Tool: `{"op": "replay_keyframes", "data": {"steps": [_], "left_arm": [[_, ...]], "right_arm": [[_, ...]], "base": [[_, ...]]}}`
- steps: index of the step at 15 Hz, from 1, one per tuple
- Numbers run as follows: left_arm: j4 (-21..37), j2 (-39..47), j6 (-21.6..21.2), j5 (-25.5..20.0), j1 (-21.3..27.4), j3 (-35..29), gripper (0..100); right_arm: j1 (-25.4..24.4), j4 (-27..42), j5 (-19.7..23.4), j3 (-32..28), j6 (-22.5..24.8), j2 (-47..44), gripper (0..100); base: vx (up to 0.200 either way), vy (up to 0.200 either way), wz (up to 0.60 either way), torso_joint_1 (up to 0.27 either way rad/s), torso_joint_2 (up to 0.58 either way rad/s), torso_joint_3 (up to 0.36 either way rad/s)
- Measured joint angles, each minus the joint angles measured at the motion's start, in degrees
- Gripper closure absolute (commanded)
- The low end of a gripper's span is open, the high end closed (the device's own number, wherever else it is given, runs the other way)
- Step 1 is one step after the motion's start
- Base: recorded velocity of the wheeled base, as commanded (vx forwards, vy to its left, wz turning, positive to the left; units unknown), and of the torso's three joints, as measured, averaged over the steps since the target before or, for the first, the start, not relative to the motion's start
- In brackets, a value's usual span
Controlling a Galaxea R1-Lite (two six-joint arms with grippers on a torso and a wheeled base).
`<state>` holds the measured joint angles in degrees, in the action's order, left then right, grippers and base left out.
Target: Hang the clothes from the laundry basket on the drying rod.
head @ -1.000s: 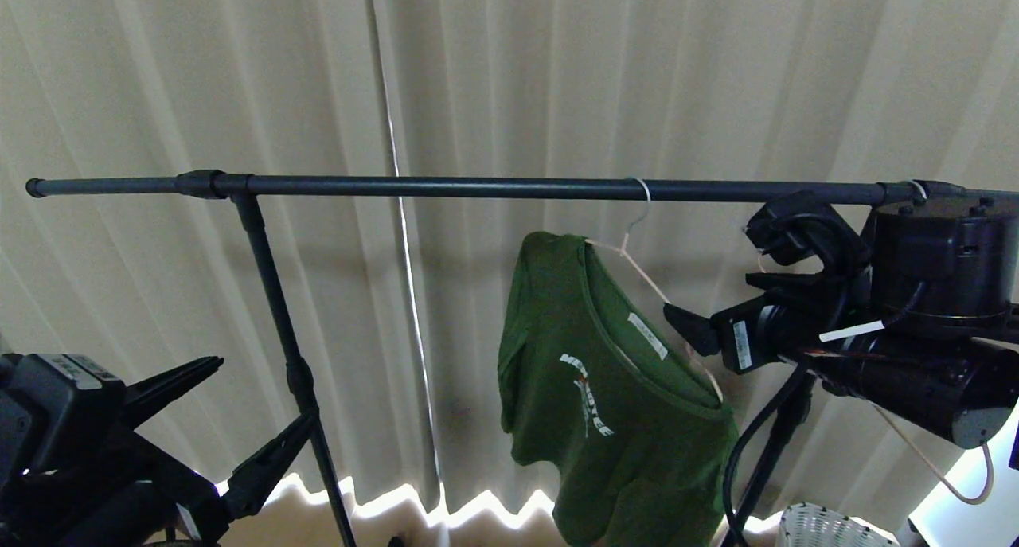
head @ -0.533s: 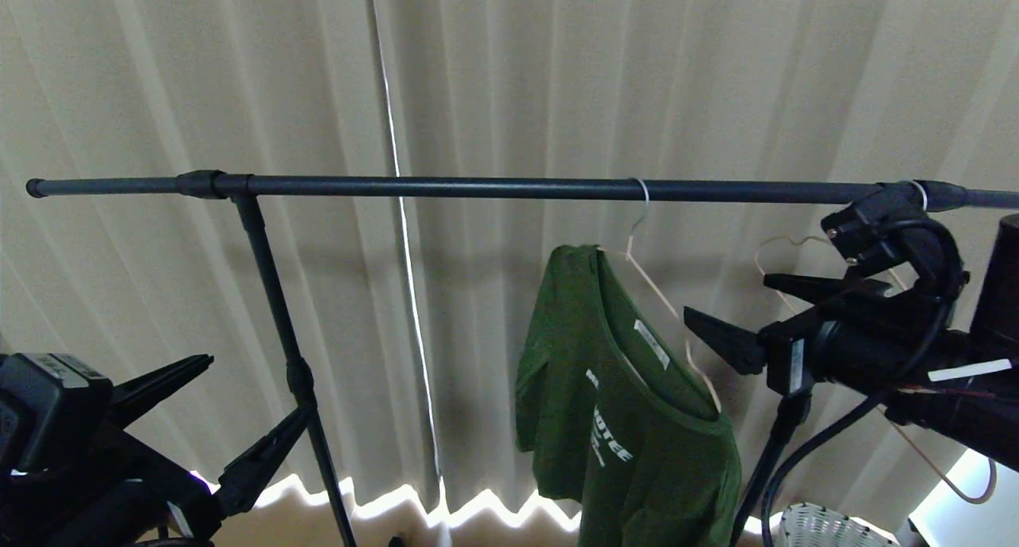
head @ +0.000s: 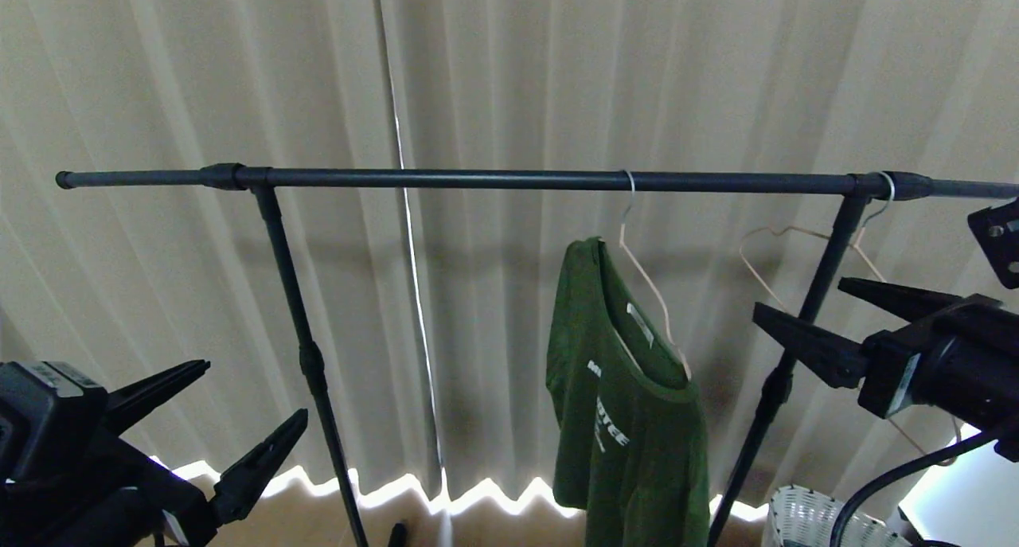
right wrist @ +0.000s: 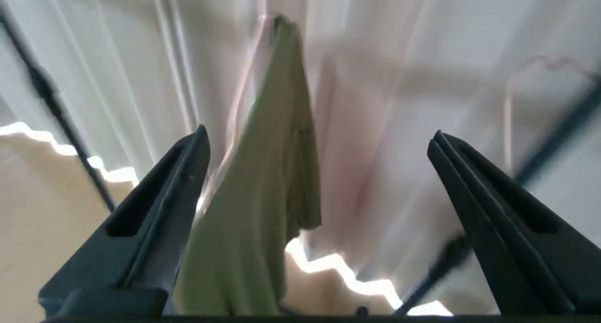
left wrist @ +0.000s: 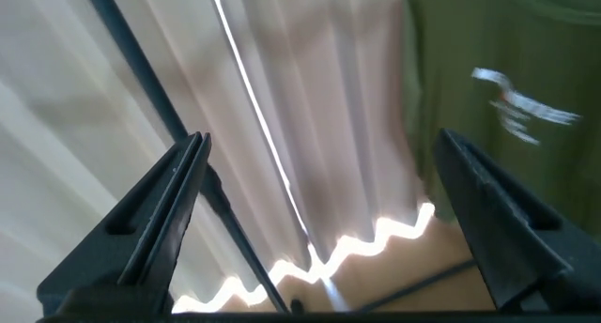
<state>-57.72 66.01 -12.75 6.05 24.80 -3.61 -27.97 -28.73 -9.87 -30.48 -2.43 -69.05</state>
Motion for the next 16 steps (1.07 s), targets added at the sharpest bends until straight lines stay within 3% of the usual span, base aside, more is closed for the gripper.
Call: {"op": "replay_keyframes", "data": {"steps": [5, 7, 13, 16], "left_arm": [[0.0, -0.1, 0.0, 0.0, 0.0, 0.2, 0], [0.0, -0.1, 0.0, 0.0, 0.0, 0.3, 0], [0.1, -2.3, 0.0, 0.0, 1.2, 1.9, 0], [0.5, -3.8, 0.3, 0.2, 2.0, 2.0, 0]], "right_arm": [[2.9, 0.3, -0.2, 3.2, 0.7, 2.6, 0], [4.9, 0.6, -0.3, 5.6, 4.4, 3.7, 0], [13.2, 1.0, -0.5, 12.7, 10.2, 7.9, 0], [14.7, 0.8, -0.5, 16.3, 10.5, 10.5, 0]], "base": [[-0.2, 0.0, 0.0, 0.003, 0.0, -0.002], [-0.2, 0.0, 0.0, 0.012, 0.0, -0.002], [0.0, 0.0, 0.0, 0.0, 0.0, 0.0], [0.0, 0.0, 0.0, 0.0, 0.0, 0.0]]}}
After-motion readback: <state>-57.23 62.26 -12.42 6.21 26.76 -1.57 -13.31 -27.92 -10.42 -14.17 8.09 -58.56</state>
